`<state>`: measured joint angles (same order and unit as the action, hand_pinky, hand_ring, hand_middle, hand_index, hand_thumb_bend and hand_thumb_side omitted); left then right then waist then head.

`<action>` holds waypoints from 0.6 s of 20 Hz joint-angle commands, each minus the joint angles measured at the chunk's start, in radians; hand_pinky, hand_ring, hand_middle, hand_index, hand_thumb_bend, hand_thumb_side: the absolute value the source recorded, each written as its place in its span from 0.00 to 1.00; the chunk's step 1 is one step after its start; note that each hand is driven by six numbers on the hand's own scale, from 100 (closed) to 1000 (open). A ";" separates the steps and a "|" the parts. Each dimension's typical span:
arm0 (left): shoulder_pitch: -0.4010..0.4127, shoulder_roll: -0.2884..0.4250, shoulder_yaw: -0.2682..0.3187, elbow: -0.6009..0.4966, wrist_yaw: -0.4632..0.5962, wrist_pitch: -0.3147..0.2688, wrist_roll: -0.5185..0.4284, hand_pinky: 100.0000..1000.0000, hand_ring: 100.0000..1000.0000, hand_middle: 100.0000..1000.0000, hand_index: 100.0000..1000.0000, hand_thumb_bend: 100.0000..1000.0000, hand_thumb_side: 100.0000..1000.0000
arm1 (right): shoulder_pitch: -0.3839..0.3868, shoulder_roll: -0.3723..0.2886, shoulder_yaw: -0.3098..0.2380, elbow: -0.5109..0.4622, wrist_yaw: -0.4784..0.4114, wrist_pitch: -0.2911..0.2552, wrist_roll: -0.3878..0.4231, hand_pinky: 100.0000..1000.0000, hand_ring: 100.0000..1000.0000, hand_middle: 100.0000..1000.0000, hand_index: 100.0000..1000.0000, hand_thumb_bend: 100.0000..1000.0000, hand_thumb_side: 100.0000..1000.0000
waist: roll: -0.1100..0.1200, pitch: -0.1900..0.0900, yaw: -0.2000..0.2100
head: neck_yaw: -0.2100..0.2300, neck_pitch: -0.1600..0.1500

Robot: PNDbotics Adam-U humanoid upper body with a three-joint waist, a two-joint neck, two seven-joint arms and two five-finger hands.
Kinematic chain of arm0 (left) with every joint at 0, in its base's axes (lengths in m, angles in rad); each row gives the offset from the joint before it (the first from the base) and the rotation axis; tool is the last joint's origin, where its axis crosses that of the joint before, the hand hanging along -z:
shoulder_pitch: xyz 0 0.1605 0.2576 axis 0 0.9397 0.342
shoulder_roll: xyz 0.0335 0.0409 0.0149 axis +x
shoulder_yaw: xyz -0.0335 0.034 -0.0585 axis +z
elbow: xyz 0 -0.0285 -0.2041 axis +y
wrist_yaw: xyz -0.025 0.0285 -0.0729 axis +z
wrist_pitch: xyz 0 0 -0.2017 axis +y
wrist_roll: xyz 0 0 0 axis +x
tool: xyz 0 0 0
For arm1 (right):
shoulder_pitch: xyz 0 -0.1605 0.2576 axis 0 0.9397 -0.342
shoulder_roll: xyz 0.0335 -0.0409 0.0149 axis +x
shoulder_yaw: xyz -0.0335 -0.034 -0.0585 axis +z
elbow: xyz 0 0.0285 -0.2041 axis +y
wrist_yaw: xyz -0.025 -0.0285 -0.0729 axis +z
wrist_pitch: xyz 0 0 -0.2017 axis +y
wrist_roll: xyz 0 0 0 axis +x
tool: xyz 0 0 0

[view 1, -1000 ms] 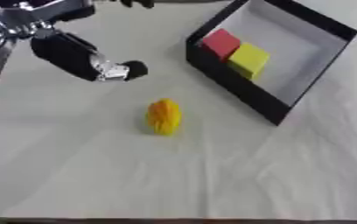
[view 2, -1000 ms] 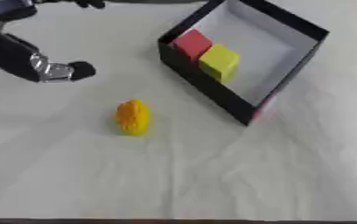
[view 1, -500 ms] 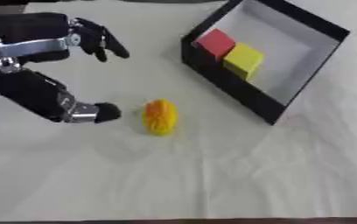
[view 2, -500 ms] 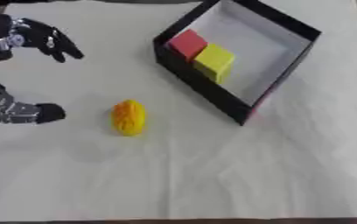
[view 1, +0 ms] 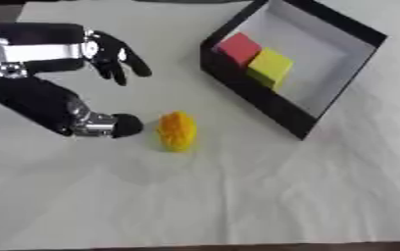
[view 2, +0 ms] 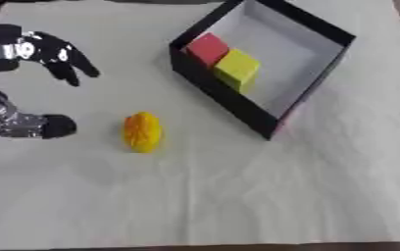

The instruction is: Pick up objects on the table and place them in the box.

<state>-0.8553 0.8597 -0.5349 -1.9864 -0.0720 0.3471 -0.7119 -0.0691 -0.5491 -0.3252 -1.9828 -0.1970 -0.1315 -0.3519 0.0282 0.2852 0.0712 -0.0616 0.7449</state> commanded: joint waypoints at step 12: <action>-0.029 -0.140 -0.076 0.177 -0.268 -0.062 -0.005 0.79 0.78 0.83 0.89 0.46 0.51 | -0.015 0.009 0.014 -0.017 0.025 0.021 0.030 0.98 0.87 0.83 0.88 0.00 0.50 | -0.012 -0.013 -0.005 | 0.020 -0.006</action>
<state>-0.8647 0.7164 -0.6134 -1.8259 -0.3140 0.3033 -0.7146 -0.0783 -0.5273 -0.3076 -1.9828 -0.1796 -0.1104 -0.3285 0.0282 0.2862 0.0678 -0.0471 0.7445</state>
